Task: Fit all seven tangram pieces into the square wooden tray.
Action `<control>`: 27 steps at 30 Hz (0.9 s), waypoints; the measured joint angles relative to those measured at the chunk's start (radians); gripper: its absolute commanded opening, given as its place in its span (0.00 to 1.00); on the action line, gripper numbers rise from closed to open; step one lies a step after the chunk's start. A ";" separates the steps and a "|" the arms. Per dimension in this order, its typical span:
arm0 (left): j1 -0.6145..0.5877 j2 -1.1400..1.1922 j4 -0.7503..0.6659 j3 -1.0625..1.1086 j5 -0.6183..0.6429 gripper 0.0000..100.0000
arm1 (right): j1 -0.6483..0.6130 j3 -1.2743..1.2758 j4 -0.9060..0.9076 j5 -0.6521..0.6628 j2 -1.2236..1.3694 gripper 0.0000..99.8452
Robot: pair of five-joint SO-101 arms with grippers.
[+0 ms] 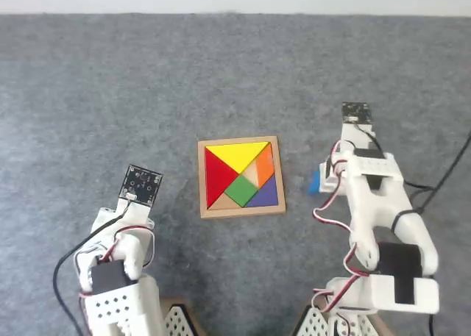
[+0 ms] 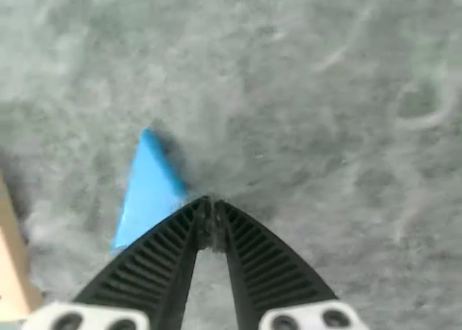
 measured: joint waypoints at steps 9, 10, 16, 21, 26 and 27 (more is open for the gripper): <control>0.000 0.000 0.000 0.000 0.000 0.01 | -0.040 -0.126 0.112 -0.011 0.000 0.01; 0.000 0.000 0.000 0.000 0.000 0.01 | -0.060 -0.127 0.112 -0.020 0.000 0.01; 0.000 0.000 0.000 0.000 0.000 0.01 | -0.110 -0.127 0.137 -0.040 0.000 0.01; 0.000 0.000 0.000 0.000 0.000 0.01 | -0.112 -0.127 0.175 -0.040 0.000 0.01; 0.000 0.000 0.000 0.000 0.000 0.01 | -0.181 -0.127 0.031 0.164 0.020 0.01; 0.000 0.000 0.000 0.000 0.000 0.01 | -0.183 -0.127 -0.012 0.219 0.031 0.01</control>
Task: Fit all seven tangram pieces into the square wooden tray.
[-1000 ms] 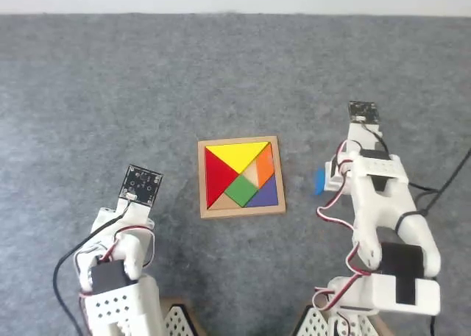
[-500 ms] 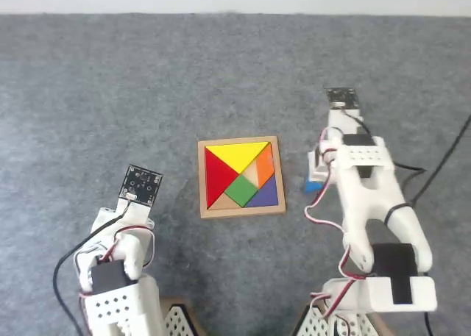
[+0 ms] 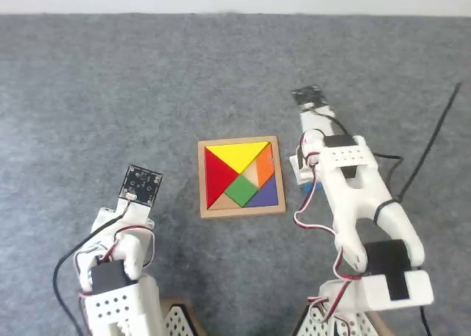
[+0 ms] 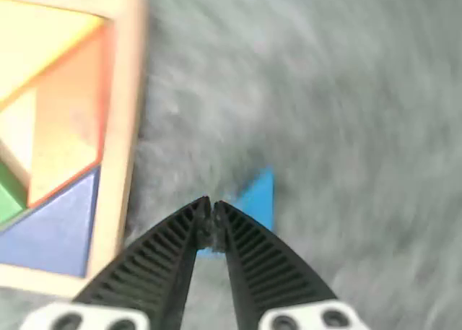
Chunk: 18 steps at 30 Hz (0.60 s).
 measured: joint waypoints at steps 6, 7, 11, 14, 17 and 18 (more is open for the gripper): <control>0.000 0.000 0.000 0.000 0.000 0.01 | 0.005 0.000 -0.097 0.212 0.109 0.01; 0.000 0.000 0.000 0.000 0.000 0.01 | 0.020 0.000 -0.097 0.215 0.120 0.01; 0.000 0.000 0.000 0.000 0.000 0.01 | 0.103 -0.002 -0.100 0.215 0.127 0.01; 0.000 0.000 0.000 0.000 0.000 0.01 | 0.166 -0.026 -0.044 0.219 0.127 0.01; 0.000 0.000 0.000 0.000 0.000 0.01 | 0.219 -0.064 0.063 0.221 0.129 0.01; 0.000 0.000 0.000 0.000 0.000 0.01 | 0.230 -0.080 0.100 0.221 0.129 0.01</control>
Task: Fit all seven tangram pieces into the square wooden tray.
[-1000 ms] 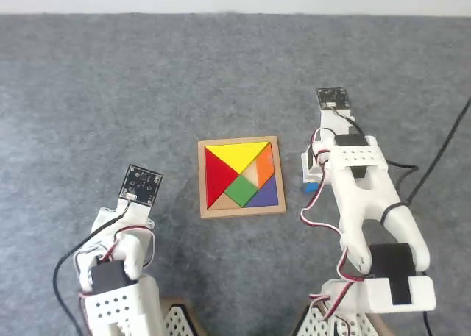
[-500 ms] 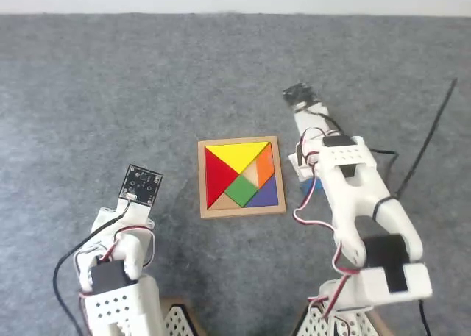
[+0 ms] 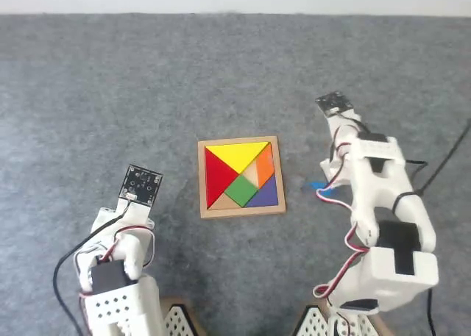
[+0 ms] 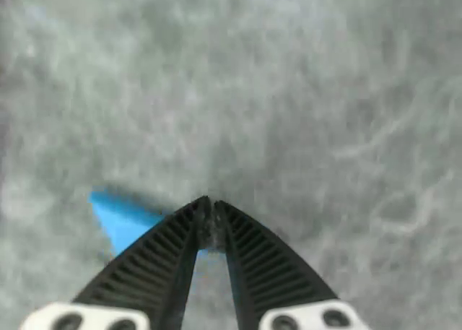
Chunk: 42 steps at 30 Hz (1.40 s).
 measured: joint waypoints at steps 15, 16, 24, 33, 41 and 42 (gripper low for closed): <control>0.000 0.000 0.000 0.000 0.000 0.01 | -0.044 -0.040 0.319 0.091 0.000 0.01; 0.000 0.000 0.000 0.000 0.000 0.01 | -0.046 -0.044 0.321 0.091 0.000 0.01; 0.000 0.000 0.000 0.000 0.000 0.01 | -0.038 -0.071 0.388 -0.031 -0.150 0.14; 0.000 0.000 0.000 0.000 0.000 0.01 | -0.253 0.095 0.344 -0.232 -0.325 0.38; 0.000 0.000 0.000 0.000 0.000 0.01 | -0.259 0.094 0.207 -0.304 -0.172 0.39; 0.000 0.000 0.000 0.000 0.000 0.01 | -0.259 0.094 0.196 -0.304 -0.152 0.39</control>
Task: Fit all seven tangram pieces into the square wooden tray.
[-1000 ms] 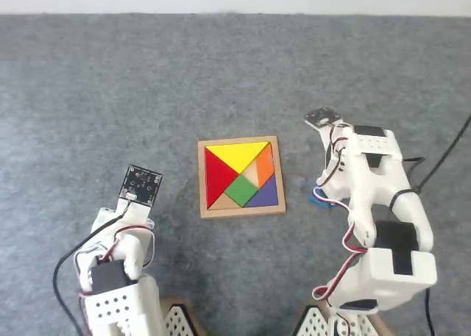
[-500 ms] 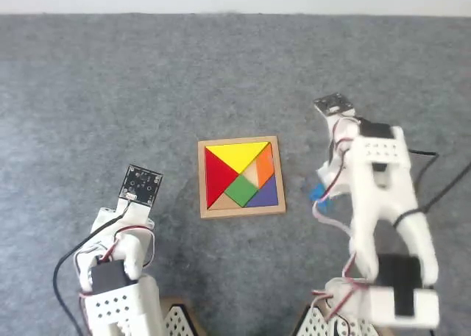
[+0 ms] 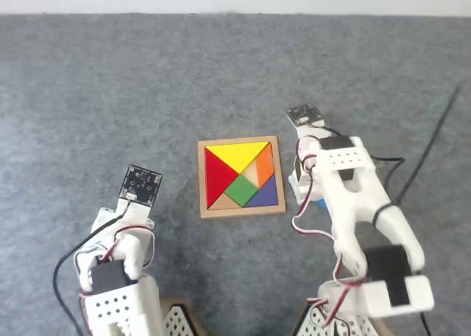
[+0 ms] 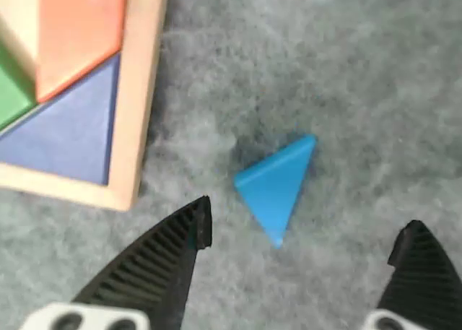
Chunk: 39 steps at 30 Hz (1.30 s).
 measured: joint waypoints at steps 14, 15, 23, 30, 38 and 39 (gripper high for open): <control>0.000 0.000 0.000 0.000 0.000 0.01 | 0.000 0.000 -0.029 0.029 0.025 0.19; 0.000 0.000 0.000 0.000 0.000 0.01 | 0.000 0.003 -0.041 0.029 0.025 0.18; 0.000 0.000 0.000 0.000 0.000 0.01 | 0.003 0.021 -0.075 0.031 0.025 0.17; 0.000 0.000 0.000 0.000 0.000 0.01 | 0.032 0.020 -0.107 0.032 0.075 0.17; 0.000 0.000 0.000 0.000 0.000 0.01 | 0.032 -0.037 -0.074 0.032 0.135 0.17; 0.000 0.000 0.000 0.000 0.000 0.01 | 0.032 -0.038 -0.072 0.032 0.137 0.17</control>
